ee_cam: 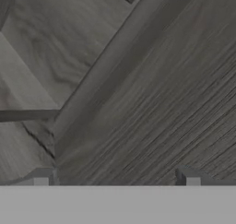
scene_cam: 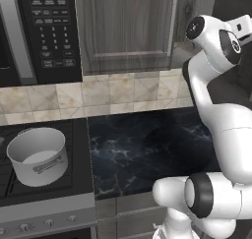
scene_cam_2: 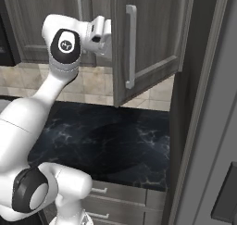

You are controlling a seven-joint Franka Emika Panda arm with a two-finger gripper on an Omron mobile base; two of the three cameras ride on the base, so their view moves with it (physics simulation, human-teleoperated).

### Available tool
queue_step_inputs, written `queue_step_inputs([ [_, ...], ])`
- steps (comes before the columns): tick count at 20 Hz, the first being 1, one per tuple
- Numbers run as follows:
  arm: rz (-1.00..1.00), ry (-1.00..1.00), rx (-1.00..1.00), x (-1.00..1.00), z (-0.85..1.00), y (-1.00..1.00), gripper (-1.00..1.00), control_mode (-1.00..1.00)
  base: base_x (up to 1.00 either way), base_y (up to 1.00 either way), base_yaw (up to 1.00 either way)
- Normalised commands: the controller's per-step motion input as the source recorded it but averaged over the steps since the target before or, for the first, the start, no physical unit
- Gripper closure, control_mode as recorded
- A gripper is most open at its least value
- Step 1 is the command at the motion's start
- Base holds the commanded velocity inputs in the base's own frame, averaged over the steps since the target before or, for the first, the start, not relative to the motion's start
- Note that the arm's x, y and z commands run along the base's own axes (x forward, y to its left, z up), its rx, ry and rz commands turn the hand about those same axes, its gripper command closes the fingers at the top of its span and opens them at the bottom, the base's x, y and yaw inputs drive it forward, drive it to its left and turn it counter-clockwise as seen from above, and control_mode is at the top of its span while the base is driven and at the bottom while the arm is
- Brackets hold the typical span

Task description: Open the cabinet and move the ladle to the pot. Then close the cabinet.

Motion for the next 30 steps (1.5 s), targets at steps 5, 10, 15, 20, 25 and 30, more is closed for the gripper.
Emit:
queue_step_inputs([
  [5, -0.08, 0.00, 0.00, 0.00, 0.00, -0.26, -1.00, -1.00, 0.00, 0.00, 0.00],
  [10, -0.01, 0.00, 0.00, -0.03, -0.01, -0.13, -1.00, -1.00, 0.00, 0.00, 0.00],
  [15, 0.00, -0.01, 0.01, -0.01, 0.00, 0.00, -1.00, -1.00, 0.00, 0.00, 0.00],
  [20, 0.00, -0.09, 0.01, 0.00, 0.00, 0.15, -1.00, -1.00, 0.00, 0.00, 0.00],
  [25, 0.01, -0.20, 0.07, 0.00, 0.00, 0.41, -1.00, -1.00, 0.00, 0.00, 0.00],
  [30, 0.04, -0.25, 0.17, -0.06, 0.00, 0.38, -1.00, -1.00, 0.00, 0.00, 0.00],
])
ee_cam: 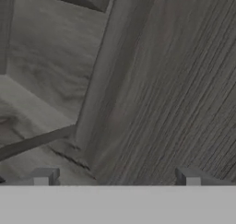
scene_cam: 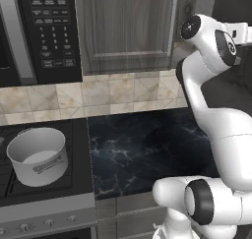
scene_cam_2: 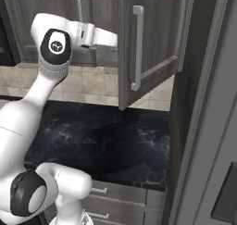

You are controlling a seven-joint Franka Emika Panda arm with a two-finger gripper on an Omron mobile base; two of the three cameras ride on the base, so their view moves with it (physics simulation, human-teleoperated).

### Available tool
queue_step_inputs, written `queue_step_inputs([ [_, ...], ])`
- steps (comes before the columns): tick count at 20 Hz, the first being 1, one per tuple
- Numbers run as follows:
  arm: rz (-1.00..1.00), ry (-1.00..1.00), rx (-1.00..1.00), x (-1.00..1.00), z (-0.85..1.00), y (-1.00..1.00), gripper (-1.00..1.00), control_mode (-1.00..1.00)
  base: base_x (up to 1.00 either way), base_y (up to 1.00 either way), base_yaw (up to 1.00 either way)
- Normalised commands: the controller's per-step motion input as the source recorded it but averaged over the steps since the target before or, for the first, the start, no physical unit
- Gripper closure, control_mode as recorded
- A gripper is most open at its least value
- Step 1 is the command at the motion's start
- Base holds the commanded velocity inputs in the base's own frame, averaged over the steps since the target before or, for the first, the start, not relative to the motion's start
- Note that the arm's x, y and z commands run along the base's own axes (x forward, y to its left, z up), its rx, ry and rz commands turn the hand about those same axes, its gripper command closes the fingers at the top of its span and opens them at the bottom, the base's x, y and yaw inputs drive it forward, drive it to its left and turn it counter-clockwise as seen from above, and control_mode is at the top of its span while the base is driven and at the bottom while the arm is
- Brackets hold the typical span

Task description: Open the cabinet and move the ladle to the pot. Then close the cabinet.

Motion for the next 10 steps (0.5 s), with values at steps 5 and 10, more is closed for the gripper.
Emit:
queue_step_inputs([
  [5, 0.05, -0.09, 0.22, -0.02, 0.00, 0.32, -1.00, -1.00, 0.00, 0.00, 0.00],
  [10, 0.28, -0.04, 0.15, 0.00, 0.00, 0.27, -1.00, -1.00, 0.00, 0.00, 0.00],
])
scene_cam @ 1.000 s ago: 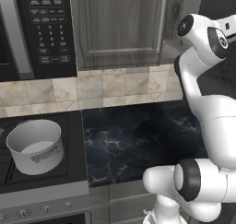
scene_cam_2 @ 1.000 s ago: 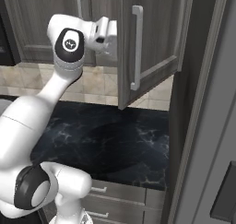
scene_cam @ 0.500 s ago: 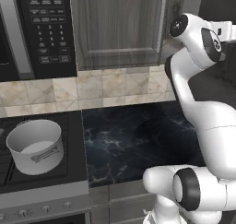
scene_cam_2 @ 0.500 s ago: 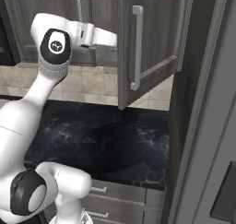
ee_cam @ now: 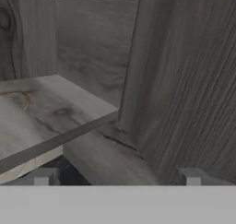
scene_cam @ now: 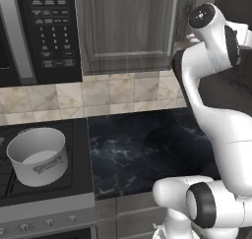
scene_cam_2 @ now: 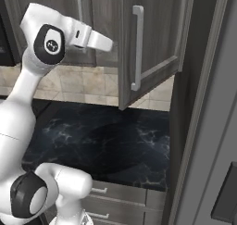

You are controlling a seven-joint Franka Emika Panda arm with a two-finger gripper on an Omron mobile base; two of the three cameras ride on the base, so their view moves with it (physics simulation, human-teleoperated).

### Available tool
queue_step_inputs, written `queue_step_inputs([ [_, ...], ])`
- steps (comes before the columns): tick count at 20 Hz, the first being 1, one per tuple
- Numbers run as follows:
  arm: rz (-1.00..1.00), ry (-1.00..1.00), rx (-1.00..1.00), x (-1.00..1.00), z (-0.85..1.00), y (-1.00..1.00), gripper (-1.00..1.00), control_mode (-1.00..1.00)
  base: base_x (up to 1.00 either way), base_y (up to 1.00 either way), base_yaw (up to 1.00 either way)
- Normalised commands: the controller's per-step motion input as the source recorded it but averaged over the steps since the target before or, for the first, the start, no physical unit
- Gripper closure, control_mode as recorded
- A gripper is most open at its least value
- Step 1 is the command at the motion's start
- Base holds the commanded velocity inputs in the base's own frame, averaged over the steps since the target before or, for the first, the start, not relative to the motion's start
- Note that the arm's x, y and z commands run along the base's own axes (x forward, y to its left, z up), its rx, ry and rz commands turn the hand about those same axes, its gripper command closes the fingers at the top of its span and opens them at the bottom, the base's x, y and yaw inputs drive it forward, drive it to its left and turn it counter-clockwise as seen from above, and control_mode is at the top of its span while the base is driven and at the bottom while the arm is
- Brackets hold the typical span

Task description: Open the cabinet and move the ladle to the pot. Then close the cabinet.

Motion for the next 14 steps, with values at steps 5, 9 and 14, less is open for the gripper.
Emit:
queue_step_inputs([
  [5, 0.38, 0.00, 0.02, -0.15, 0.02, 0.23, -1.00, -1.00, 0.00, 0.00, 0.00],
  [9, 0.37, 0.00, 0.02, -0.18, 0.00, 0.21, -1.00, -1.00, 0.00, 0.00, 0.00],
  [14, 0.32, -0.07, 0.06, -0.05, 0.00, 0.26, -1.00, -1.00, 0.00, 0.00, 0.00],
])
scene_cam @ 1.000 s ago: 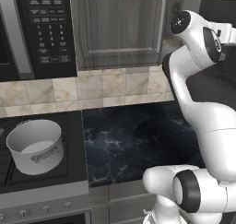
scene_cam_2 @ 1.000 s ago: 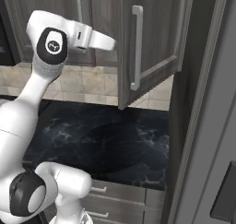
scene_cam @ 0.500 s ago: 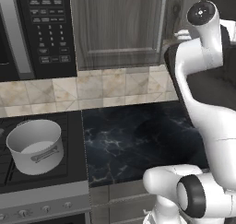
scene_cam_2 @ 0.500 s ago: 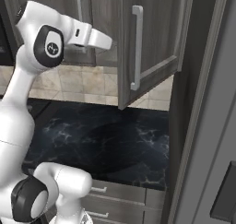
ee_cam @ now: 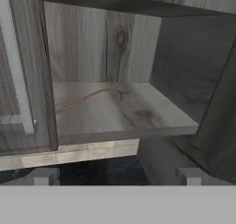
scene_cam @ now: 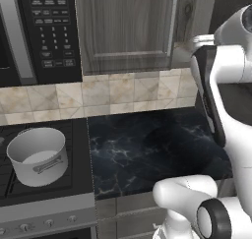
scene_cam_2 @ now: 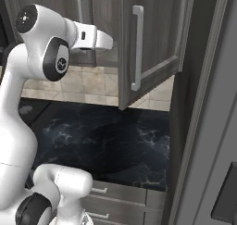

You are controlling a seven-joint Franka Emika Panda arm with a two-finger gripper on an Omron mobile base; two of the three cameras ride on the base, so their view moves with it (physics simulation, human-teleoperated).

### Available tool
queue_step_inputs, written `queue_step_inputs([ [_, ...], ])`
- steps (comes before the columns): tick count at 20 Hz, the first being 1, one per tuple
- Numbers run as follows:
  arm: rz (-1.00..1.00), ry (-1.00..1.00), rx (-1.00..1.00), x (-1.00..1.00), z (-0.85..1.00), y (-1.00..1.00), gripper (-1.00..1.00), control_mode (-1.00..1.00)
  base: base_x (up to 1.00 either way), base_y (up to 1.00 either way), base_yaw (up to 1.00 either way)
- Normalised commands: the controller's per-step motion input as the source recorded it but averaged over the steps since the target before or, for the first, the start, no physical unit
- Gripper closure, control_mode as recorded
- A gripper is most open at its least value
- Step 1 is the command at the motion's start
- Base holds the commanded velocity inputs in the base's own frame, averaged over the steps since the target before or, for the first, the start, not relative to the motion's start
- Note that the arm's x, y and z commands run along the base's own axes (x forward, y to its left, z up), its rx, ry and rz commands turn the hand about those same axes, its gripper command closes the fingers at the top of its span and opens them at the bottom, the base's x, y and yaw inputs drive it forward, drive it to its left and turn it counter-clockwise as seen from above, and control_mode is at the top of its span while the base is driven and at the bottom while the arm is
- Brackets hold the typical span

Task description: Open the cabinet and move the ladle to the pot. Then close the cabinet.

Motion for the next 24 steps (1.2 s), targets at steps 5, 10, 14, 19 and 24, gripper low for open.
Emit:
queue_step_inputs([
  [5, 0.25, -0.05, 0.09, 0.00, 0.00, 0.38, -1.00, -1.00, 0.00, 0.00, 0.00],
  [10, 0.18, -0.03, 0.09, 0.00, 0.01, 0.43, -1.00, -1.00, 0.00, 0.00, 0.00],
  [14, 0.12, 0.00, 0.07, 0.00, 0.10, 0.28, -1.00, -1.00, 0.00, 0.00, 0.00],
  [19, 0.03, 0.01, 0.00, 0.17, 0.01, 0.19, -1.00, -1.00, 0.00, 0.00, 0.00],
  [24, 0.00, 0.00, 0.00, 0.30, 0.00, 0.11, -1.00, -1.00, 0.00, 0.00, 0.00],
])
